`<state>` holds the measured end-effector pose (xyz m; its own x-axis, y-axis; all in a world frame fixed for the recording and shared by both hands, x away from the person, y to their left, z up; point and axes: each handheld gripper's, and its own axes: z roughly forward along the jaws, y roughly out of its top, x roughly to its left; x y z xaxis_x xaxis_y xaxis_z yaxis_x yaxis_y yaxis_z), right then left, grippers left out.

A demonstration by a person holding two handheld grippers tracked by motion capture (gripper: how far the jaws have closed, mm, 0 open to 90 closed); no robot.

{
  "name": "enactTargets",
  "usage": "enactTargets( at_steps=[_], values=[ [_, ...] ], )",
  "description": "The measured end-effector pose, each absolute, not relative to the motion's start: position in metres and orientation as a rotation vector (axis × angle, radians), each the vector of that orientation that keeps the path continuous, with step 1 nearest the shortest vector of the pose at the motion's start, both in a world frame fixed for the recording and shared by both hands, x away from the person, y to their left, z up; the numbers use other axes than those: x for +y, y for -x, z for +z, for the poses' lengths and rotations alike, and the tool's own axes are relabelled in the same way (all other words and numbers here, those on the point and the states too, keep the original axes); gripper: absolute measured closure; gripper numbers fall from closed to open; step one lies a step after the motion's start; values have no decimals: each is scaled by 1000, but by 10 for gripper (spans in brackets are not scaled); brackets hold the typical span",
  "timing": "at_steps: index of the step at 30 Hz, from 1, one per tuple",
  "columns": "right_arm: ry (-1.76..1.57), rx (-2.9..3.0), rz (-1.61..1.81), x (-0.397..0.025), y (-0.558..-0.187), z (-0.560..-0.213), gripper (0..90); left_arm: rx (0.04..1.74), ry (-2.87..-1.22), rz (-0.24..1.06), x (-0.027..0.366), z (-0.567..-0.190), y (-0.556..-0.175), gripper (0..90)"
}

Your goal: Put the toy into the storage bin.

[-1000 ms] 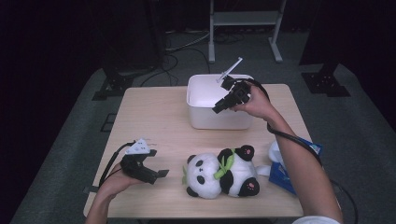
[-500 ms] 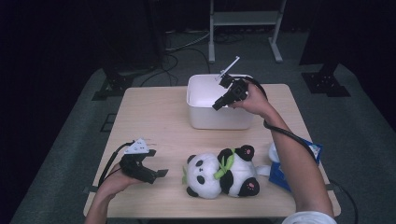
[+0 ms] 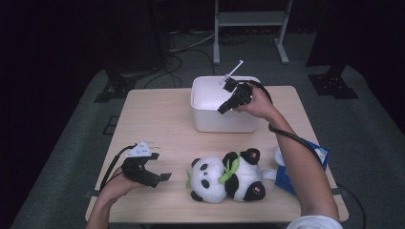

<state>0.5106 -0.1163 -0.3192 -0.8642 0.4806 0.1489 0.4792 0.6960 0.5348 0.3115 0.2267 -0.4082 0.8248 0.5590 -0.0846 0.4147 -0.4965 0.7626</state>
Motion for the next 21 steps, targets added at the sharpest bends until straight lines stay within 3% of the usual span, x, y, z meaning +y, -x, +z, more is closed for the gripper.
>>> enactTargets(
  at_steps=[21],
  values=[
    [-722, 2940, 930, -112, -479, -320, 778, 721, -2166, 214, 227, -411, -312, 67]
  ],
)
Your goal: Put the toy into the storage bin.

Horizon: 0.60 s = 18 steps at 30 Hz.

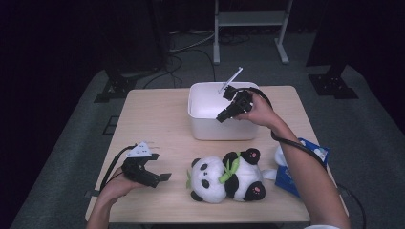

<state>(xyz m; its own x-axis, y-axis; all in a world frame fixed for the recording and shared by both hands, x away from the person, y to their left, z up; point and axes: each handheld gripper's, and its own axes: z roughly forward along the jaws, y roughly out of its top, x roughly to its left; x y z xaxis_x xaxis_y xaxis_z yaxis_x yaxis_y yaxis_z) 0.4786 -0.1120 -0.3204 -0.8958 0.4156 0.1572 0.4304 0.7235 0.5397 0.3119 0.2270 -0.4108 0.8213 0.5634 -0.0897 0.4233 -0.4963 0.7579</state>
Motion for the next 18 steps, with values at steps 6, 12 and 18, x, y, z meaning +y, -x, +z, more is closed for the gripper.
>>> enactTargets(
  at_steps=[6, 12, 18],
  values=[
    [679, -2899, -914, -109, -468, -321, 779, 721, -2167, 218, 228, -411, -312, 67],
    [659, -2903, -901, -105, -457, -321, 783, 721, -2164, 221, 228, -410, -311, 67],
    [650, -2902, -903, -104, -449, -321, 781, 719, -2168, 219, 227, -411, -311, 67]
  ],
)
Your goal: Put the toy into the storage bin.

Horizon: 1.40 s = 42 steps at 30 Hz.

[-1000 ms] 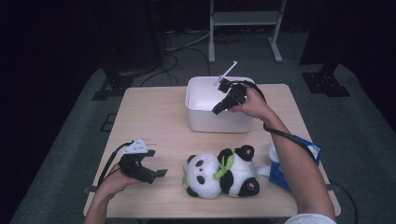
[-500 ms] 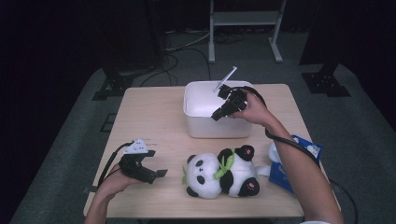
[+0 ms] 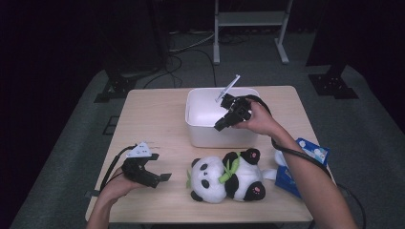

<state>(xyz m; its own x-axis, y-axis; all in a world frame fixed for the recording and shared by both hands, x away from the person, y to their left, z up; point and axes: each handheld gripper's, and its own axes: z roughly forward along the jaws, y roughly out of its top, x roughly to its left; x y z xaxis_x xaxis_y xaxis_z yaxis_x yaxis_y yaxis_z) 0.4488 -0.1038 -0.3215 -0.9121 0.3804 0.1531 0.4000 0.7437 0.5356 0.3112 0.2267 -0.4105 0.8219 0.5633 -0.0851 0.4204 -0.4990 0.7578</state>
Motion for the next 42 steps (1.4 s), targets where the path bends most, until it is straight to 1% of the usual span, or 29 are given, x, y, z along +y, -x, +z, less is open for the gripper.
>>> enactTargets(
  at_steps=[23, 27, 32, 33, 34, 38, 42],
  values=[
    [602, -2928, -866, -92, -430, -323, 779, 717, -2171, 221, 228, -410, -310, 67],
    [600, -2917, -852, -92, -428, -324, 763, 718, -2172, 219, 227, -411, -311, 67],
    [592, -2914, -850, -91, -426, -324, 713, 716, -2176, 218, 227, -411, -311, 67],
    [594, -2907, -862, -91, -425, -323, 685, 716, -2176, 217, 227, -411, -311, 67],
    [593, -2906, -866, -91, -425, -321, 675, 714, -2176, 217, 227, -411, -311, 67],
    [590, -2908, -895, -94, -421, -314, 650, 711, -2177, 215, 226, -411, -311, 67],
    [586, -2905, -923, -99, -417, -306, 643, 710, -2175, 212, 226, -411, -311, 67]
  ],
)
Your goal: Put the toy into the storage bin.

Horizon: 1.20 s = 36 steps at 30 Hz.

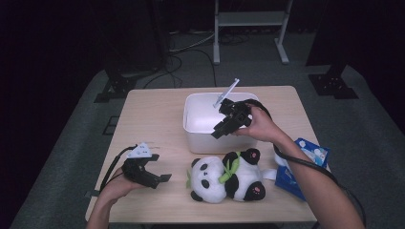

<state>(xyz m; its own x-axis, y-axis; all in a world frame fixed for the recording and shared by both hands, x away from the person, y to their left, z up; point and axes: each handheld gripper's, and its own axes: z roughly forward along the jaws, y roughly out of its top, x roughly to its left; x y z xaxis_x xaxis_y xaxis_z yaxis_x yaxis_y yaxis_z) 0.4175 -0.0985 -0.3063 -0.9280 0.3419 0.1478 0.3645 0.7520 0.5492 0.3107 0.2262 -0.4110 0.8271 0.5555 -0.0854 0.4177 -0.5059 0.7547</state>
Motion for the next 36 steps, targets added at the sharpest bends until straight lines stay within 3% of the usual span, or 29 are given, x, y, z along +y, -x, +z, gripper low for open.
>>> enactTargets(
  at_steps=[15, 36],
  values=[
    [544, -2889, -972, -114, -394, -294, 615, 712, -2179, 205, 225, -412, -311, 67],
    [447, -2839, -938, -121, -363, -319, 567, 717, -2178, 203, 225, -413, -311, 67]
  ],
)
